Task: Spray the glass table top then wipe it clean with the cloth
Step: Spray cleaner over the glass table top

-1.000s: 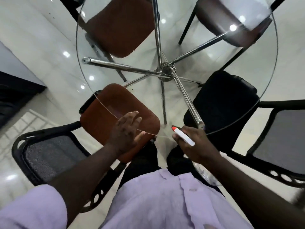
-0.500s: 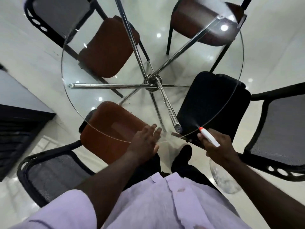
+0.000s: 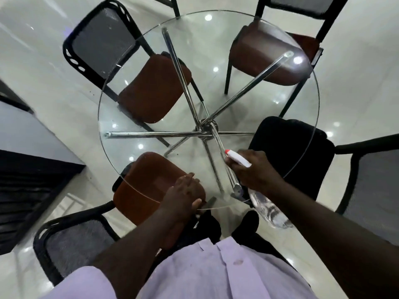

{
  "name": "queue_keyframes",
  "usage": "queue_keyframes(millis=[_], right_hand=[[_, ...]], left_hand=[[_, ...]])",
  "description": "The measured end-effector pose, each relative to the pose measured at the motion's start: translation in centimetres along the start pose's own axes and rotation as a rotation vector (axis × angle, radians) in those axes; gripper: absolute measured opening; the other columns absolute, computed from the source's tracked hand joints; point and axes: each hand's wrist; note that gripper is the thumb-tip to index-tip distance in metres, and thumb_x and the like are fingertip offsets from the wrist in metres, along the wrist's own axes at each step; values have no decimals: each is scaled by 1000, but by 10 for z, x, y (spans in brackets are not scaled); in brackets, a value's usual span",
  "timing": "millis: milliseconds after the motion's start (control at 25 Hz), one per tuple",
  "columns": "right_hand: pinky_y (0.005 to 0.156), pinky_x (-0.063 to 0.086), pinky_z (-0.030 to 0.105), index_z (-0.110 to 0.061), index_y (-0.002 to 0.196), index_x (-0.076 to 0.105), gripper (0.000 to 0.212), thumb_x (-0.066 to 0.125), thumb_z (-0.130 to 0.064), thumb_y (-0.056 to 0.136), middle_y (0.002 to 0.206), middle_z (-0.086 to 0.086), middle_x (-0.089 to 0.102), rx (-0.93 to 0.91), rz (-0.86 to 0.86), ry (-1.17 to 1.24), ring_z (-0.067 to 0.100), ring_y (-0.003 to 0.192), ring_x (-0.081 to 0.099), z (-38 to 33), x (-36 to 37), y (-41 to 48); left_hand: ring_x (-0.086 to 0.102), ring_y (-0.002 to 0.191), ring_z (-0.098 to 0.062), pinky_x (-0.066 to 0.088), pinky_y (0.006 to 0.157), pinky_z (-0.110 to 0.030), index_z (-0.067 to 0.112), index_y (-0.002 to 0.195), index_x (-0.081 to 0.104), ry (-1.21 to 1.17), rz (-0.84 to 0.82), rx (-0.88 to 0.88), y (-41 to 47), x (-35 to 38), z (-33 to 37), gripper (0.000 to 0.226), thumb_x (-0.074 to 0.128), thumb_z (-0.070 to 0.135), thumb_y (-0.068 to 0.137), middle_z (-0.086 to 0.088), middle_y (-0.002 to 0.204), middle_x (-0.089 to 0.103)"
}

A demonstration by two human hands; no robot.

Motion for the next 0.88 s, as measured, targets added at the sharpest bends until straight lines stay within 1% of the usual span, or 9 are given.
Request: queue_keyframes(millis=[120, 240, 400, 480, 560, 600, 680, 760, 880], right_hand=[[73, 60, 46, -17, 78, 58, 40, 65, -51, 97, 83, 14, 70, -32, -120, -128, 36, 76, 68, -40, 23, 27], [67, 56, 41, -18, 73, 56, 38, 66, -42, 100, 73, 5, 63, -50, -127, -211, 29, 67, 62, -63, 44, 34], [58, 51, 36, -27, 74, 55, 30, 73, -30, 97, 68, -2, 64, -35, -138, -184, 21, 58, 62, -51, 44, -7], [55, 45, 29, -31, 71, 53, 32, 73, -27, 94, 66, -10, 64, 70, -91, -188, 8, 56, 61, -30, 32, -38], [51, 43, 29, -26, 67, 54, 38, 78, -18, 95, 61, -12, 63, 227, 51, -159, 7, 50, 58, -7, 10, -66], [48, 45, 29, -17, 68, 56, 36, 78, -19, 97, 59, -5, 61, 319, 122, -150, 9, 47, 55, 6, -2, -77], [42, 44, 19, -5, 75, 60, 34, 75, -22, 101, 64, 15, 64, 453, 222, -95, 13, 44, 54, 24, -27, -93], [43, 47, 21, -7, 76, 63, 33, 74, -25, 101, 67, 20, 67, 468, 290, -46, 19, 45, 61, 42, -44, -100], [49, 47, 13, -17, 72, 57, 36, 72, -29, 103, 62, 5, 62, 392, 237, -120, 7, 48, 62, 60, -61, -89]], left_hand=[[20, 158, -27, 40, 117, -50, 25, 160, 31, 10, 33, -26, 14, -12, -33, 74, 59, 53, 97, -2, 173, 18], [25, 156, -30, 45, 113, -51, 20, 158, 36, 18, 53, -26, 23, -19, -62, 75, 61, 54, 95, -6, 171, 22], [49, 141, -40, 51, 98, -59, 14, 150, 50, 280, 86, 248, 19, -8, -76, 83, 67, 62, 85, -17, 161, 42], [53, 137, -41, 54, 93, -58, 12, 144, 57, 336, 90, 374, 21, 2, -64, 82, 71, 63, 80, -19, 158, 47], [49, 139, -43, 54, 93, -57, 11, 144, 54, 309, 34, 397, 29, 10, -40, 81, 64, 62, 83, -20, 160, 42], [47, 139, -43, 53, 94, -56, 11, 145, 52, 290, 23, 408, 33, 12, -24, 80, 62, 61, 83, -21, 161, 40], [48, 139, -41, 55, 94, -54, 12, 145, 52, 262, 23, 449, 39, 15, 3, 80, 68, 58, 82, -19, 161, 40], [52, 137, -37, 57, 89, -50, 12, 143, 55, 283, 45, 507, 43, 16, 27, 82, 74, 57, 77, -18, 158, 45], [50, 138, -35, 58, 86, -47, 12, 149, 47, 298, 47, 487, 54, 16, 58, 85, 68, 60, 81, -16, 159, 43]])
Point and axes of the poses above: each hand's wrist, its own y-axis towards the middle knuckle, its own x-axis out of the palm, z = x × y
